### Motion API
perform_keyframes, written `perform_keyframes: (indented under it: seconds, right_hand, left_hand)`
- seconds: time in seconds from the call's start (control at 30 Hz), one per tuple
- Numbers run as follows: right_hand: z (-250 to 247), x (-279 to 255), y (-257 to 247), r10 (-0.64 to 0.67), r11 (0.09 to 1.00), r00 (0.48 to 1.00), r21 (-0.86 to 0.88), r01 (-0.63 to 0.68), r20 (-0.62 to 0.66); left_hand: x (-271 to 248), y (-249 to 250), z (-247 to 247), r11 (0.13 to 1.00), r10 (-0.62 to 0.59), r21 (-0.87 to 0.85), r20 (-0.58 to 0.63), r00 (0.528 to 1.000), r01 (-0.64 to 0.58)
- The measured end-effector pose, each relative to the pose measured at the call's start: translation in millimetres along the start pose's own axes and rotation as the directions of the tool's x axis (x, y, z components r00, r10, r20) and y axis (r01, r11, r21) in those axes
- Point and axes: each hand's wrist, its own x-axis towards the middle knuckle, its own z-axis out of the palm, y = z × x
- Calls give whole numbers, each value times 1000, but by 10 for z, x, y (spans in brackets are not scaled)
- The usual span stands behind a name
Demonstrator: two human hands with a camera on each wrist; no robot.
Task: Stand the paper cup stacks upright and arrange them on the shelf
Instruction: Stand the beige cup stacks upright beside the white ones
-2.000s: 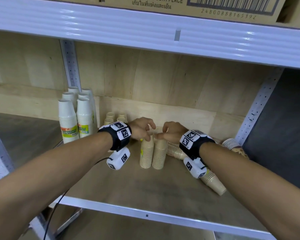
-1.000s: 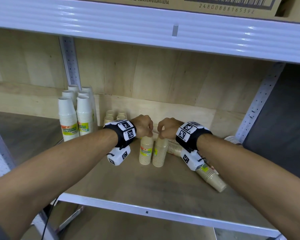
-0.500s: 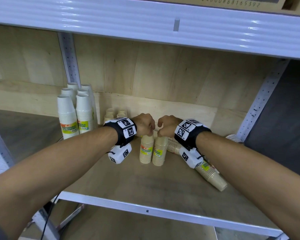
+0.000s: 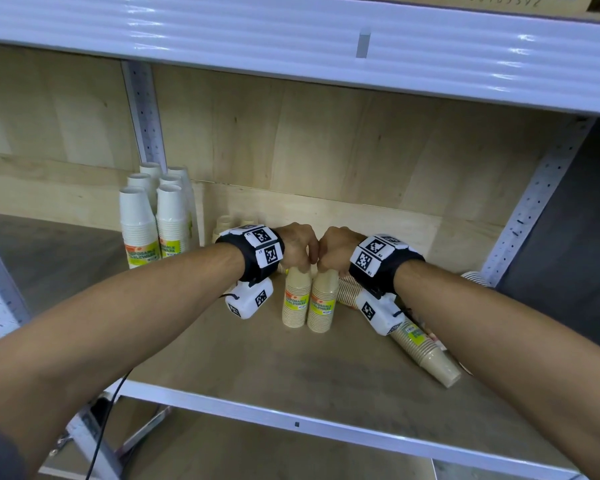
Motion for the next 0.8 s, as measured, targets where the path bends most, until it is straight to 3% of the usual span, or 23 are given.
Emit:
perform_keyframes:
  seconds: [0.3,0.63,0.8]
  right_hand:
    - [-47,138,-217,-57,998,998,22,57,-21]
    - [36,368,-684,-181,982,982,46,183,-43]
    - [146,491,-887,-217,974,973,55,222,-75]
  left_hand:
    - [-137,-180,-252,997,-75,11,47,996,74]
    - [-425,-658,-424,959,-279,40,-23,960,279]
    - [-548,-845,-430,948,-317,26,-48,947,318]
